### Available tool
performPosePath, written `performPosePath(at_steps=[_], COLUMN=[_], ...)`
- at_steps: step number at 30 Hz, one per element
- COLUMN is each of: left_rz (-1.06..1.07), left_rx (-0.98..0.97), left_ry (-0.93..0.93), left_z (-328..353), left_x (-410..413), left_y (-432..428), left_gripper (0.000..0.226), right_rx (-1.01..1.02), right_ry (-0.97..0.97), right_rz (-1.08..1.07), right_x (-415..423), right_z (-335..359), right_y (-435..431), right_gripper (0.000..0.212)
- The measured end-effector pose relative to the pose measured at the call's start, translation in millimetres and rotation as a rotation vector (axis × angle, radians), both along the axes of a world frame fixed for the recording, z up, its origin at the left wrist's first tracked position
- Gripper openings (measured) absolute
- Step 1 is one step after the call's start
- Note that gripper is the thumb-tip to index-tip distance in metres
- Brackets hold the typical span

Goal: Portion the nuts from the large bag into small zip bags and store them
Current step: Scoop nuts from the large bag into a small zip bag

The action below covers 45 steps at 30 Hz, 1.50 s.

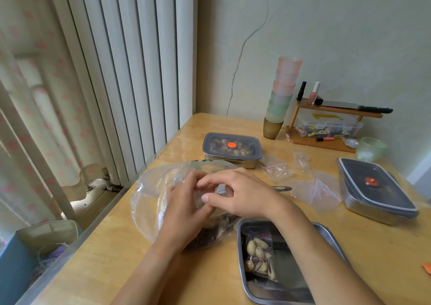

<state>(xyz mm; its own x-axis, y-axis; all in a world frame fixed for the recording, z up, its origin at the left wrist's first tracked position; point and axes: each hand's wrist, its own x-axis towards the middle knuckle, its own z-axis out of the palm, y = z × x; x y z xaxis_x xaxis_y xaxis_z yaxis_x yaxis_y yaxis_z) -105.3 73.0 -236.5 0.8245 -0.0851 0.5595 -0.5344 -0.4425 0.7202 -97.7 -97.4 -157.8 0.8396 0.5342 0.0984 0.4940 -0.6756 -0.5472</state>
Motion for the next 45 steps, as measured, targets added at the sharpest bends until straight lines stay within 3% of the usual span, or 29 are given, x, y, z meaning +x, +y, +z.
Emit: performPosePath(at_steps=[6, 9, 15, 24, 28, 31, 35, 39, 42, 45], left_rz=[-0.016, 0.006, -0.088, -0.023, -0.013, -0.025, -0.105, -0.063, -0.035, 0.039], left_rx=[-0.096, -0.052, 0.144, 0.191, 0.183, 0.165, 0.162, 0.161, 0.168, 0.172], left_ry=[0.032, 0.05, 0.192, 0.249, 0.169, 0.116, 0.089, 0.056, 0.027, 0.012], left_z=[2.2, 2.8, 9.8, 17.1, 4.8, 0.4, 1.0, -1.5, -4.1, -5.2], left_x=[-0.1, 2.9, 17.4, 34.6, 32.7, 28.8, 25.2, 26.8, 27.2, 25.9], left_y=[5.6, 9.1, 17.5, 20.3, 19.6, 16.8, 12.8, 19.5, 23.3, 26.7], left_gripper=[0.029, 0.026, 0.029, 0.034, 0.026, 0.025, 0.025, 0.026, 0.025, 0.023], right_rx=[0.163, 0.165, 0.011, 0.092, 0.176, 0.037, -0.1, -0.085, 0.044, 0.229], right_ry=[0.036, -0.02, 0.012, 0.129, 0.173, 0.212, 0.263, 0.267, 0.285, 0.145], right_rz=[0.054, 0.056, 0.043, -0.019, -0.044, -0.021, 0.062, 0.047, 0.012, -0.213], right_x=[1.9, 3.5, 0.5, -3.6, -3.6, -3.6, -2.8, -4.4, -8.3, 4.2], right_z=[-2.0, -1.4, -0.1, 0.8, 5.4, 5.0, -2.5, -3.1, 4.0, 9.2], right_y=[0.3, -1.2, -0.3, 0.5, -0.3, 2.2, 8.3, 10.2, 10.5, -3.5], right_gripper=[0.019, 0.015, 0.03, 0.064, 0.054, 0.047, 0.053, 0.059, 0.058, 0.037])
